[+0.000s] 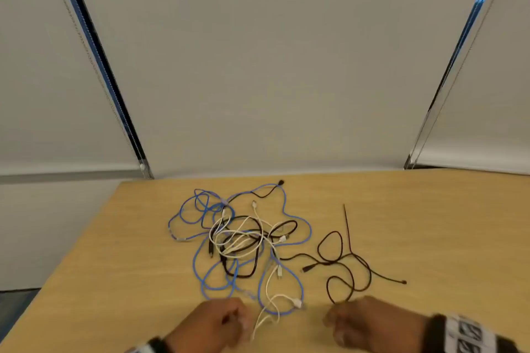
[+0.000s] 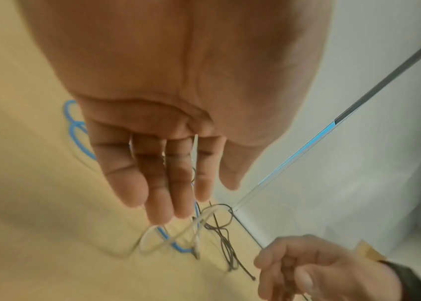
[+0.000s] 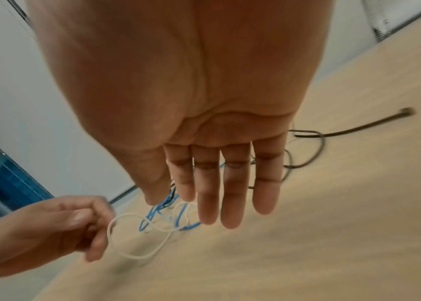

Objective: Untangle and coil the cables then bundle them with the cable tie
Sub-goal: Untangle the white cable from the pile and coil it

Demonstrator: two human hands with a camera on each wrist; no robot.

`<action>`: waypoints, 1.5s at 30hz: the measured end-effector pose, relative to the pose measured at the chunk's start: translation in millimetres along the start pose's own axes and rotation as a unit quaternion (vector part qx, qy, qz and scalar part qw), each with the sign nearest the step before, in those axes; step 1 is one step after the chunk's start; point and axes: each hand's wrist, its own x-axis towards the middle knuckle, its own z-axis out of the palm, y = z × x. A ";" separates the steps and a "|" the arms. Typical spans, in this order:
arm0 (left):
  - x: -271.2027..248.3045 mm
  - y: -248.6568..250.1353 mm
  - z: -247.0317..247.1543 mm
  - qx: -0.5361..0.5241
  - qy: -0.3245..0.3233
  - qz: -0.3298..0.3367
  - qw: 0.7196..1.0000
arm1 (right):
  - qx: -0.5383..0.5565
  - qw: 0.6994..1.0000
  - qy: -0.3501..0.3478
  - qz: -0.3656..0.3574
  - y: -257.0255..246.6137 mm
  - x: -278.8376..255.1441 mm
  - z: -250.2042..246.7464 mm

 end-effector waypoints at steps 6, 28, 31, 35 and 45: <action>54.1 18.6 26.2 0.071 0.064 -0.081 0.992 | -0.149 0.984 0.094 -0.017 -40.0 82.8 11.6; 48.8 19.1 -0.2 -0.096 0.315 0.067 0.942 | 0.370 0.904 0.114 -0.184 -64.4 28.3 -39.7; 50.4 40.5 -4.0 -0.194 0.270 0.100 0.938 | 0.268 0.948 0.059 -0.159 -73.4 30.4 -36.2; 48.6 73.3 -10.1 -0.245 0.158 0.180 0.939 | 0.150 0.943 0.269 -0.125 -87.4 52.0 -31.9; 43.1 87.9 -26.4 -0.229 0.125 0.165 0.951 | 0.002 0.976 0.186 -0.110 -91.1 64.2 -37.7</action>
